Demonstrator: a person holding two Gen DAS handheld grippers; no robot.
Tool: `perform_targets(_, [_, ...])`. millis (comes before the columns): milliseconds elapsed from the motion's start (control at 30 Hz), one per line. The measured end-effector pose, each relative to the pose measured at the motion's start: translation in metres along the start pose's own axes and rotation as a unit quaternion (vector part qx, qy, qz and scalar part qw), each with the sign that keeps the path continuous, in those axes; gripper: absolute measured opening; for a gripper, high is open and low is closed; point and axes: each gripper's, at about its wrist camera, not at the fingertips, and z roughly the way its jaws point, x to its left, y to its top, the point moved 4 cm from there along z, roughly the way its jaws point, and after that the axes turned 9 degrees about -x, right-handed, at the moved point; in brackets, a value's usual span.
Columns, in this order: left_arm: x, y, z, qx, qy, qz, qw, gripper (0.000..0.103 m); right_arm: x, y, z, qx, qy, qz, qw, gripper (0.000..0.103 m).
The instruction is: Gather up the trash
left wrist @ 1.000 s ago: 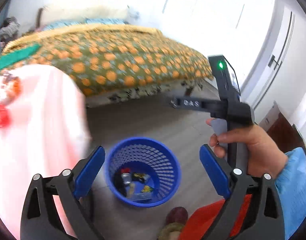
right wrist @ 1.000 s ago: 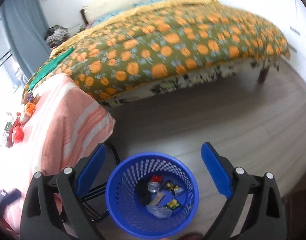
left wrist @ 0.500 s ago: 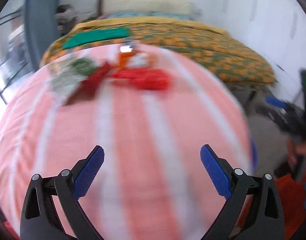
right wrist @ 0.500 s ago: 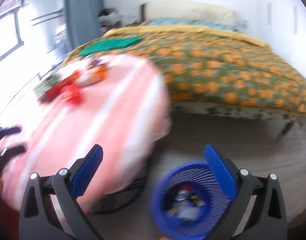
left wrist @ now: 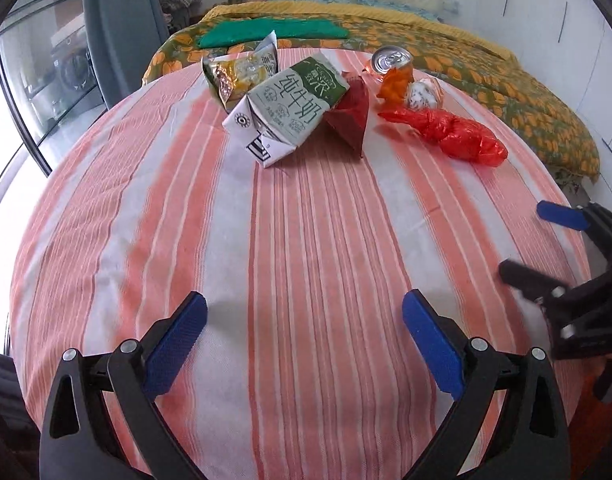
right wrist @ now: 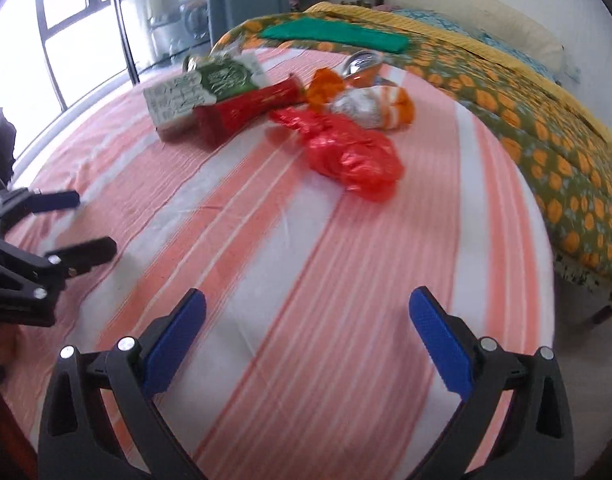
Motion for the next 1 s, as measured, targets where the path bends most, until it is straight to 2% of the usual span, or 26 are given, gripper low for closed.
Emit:
perform_targets(100, [0.009, 0.018, 0.005, -0.020, 0.002, 0.005, 0.9998, 0.097, -0.002, 0.002, 0.005, 0.000, 0.010, 0.017, 1.000, 0.098])
perform_targets(233, [0.019, 0.050, 0.024, -0.040, -0.004, 0.017, 0.9991, 0.097, -0.001, 0.003, 0.008, -0.003, 0.002, 0.018, 1.000, 0.098])
perform_targets(400, [0.011, 0.079, 0.051, -0.058, 0.033, 0.110, 0.9917, 0.096, 0.000, 0.002, 0.006, -0.004, 0.002, 0.021, 1.000, 0.098])
perform_targets(467, [0.004, 0.084, 0.055, -0.067, 0.037, 0.148, 0.9860, 0.091, 0.000, 0.001, 0.005, -0.005, 0.001, 0.022, 1.000, 0.098])
perform_targets(500, [0.000, 0.085, 0.057, -0.067, 0.039, 0.166, 0.9831, 0.081, 0.000, 0.001, 0.005, -0.005, 0.002, 0.022, 1.000, 0.098])
perform_targets(533, [-0.002, 0.086, 0.059, -0.061, 0.041, 0.179, 0.9811, 0.065, -0.001, 0.001, 0.005, -0.005, 0.002, 0.023, 1.000, 0.098])
perform_targets(567, [-0.003, 0.086, 0.061, -0.056, 0.043, 0.185, 0.9801, 0.058, -0.001, 0.001, 0.005, -0.005, 0.003, 0.024, 1.000, 0.098])
perform_targets(600, [-0.003, 0.086, 0.061, -0.056, 0.042, 0.185, 0.9803, 0.059, -0.001, 0.001, 0.005, -0.005, 0.003, 0.024, 1.000, 0.098])
perform_targets(733, [0.000, 0.083, 0.037, -0.059, 0.022, 0.134, 0.9890, 0.058, -0.001, 0.001, 0.005, -0.005, 0.004, 0.025, 1.000, 0.098])
perform_targets(867, [0.006, 0.051, -0.004, -0.029, -0.023, 0.041, 0.9985, 0.058, -0.001, 0.001, 0.005, -0.005, 0.004, 0.025, 1.000, 0.098])
perform_targets(1000, [0.011, 0.006, -0.026, 0.008, -0.071, -0.040, 0.9966, 0.059, -0.001, 0.000, 0.005, -0.005, 0.004, 0.025, 1.000, 0.098])
